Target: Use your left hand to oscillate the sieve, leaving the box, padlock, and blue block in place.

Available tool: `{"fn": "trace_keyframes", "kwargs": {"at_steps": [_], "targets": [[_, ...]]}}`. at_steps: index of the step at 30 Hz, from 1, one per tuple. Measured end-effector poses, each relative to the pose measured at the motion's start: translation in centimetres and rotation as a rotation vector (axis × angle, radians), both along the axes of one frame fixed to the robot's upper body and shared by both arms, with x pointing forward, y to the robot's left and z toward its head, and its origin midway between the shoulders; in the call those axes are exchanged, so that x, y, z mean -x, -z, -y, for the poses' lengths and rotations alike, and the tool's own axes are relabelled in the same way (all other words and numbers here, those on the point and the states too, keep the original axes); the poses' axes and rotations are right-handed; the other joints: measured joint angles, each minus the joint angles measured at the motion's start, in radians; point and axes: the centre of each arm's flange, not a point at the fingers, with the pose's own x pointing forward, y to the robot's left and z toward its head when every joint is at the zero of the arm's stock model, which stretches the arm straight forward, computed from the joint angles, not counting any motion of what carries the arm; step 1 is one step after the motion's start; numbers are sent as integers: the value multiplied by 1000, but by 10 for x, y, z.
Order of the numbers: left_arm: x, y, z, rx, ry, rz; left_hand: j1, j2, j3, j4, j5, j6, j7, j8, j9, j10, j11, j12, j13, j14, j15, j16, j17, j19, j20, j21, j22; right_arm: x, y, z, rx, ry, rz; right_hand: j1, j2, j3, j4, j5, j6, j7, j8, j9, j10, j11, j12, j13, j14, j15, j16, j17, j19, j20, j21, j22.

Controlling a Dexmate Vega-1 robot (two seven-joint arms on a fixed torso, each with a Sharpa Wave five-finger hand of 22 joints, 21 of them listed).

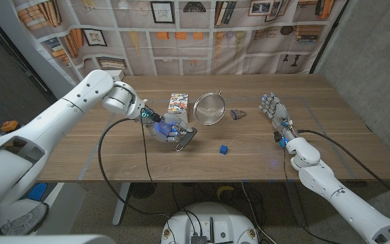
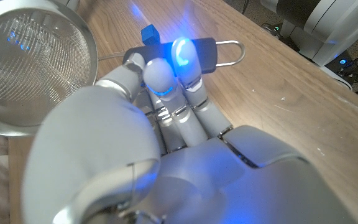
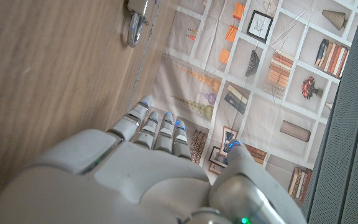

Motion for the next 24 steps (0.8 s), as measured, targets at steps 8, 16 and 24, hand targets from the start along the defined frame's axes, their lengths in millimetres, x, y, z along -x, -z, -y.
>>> {"fn": "trace_keyframes", "kwargs": {"at_steps": [8, 16, 24], "targets": [[3, 5, -2, -5, -25, -36, 0, 0, 3, 3, 0, 0, 0, -1, 3, 0, 0, -1, 2, 0, 0, 0, 1, 0, 0, 8, 0, 0, 0, 0, 0, 0, 1, 0, 0, 0, 0, 0, 0, 0, 0, 0, 0, 0, 0, 0, 0, 0, 0, 0, 0, 0, 0, 0], [8, 16, -4, -17, -42, -73, -4, -4, 5, 4, 0, 0, 0, 4, 3, 0, 0, -1, 8, 0, 0, 0, -5, 0, 0, 8, 0, 1, 1, 0, -1, -1, 0, 0, 0, 7, 2, 0, 0, 0, 0, 0, 0, 0, 0, 0, 0, 0, 0, 0, 0, 0, 0, 0], [14, 23, -7, -21, -78, -115, -6, -6, 5, 4, 0, 0, 0, 4, 3, 0, 0, 8, 8, 0, 0, 0, -1, 0, 0, 8, 0, 2, 3, 0, -4, -2, 0, 0, 0, 7, 2, 0, 0, 0, 0, 0, 0, 0, 0, 0, 4, -4, 0, 0, 0, 0, 0, 0]]}}
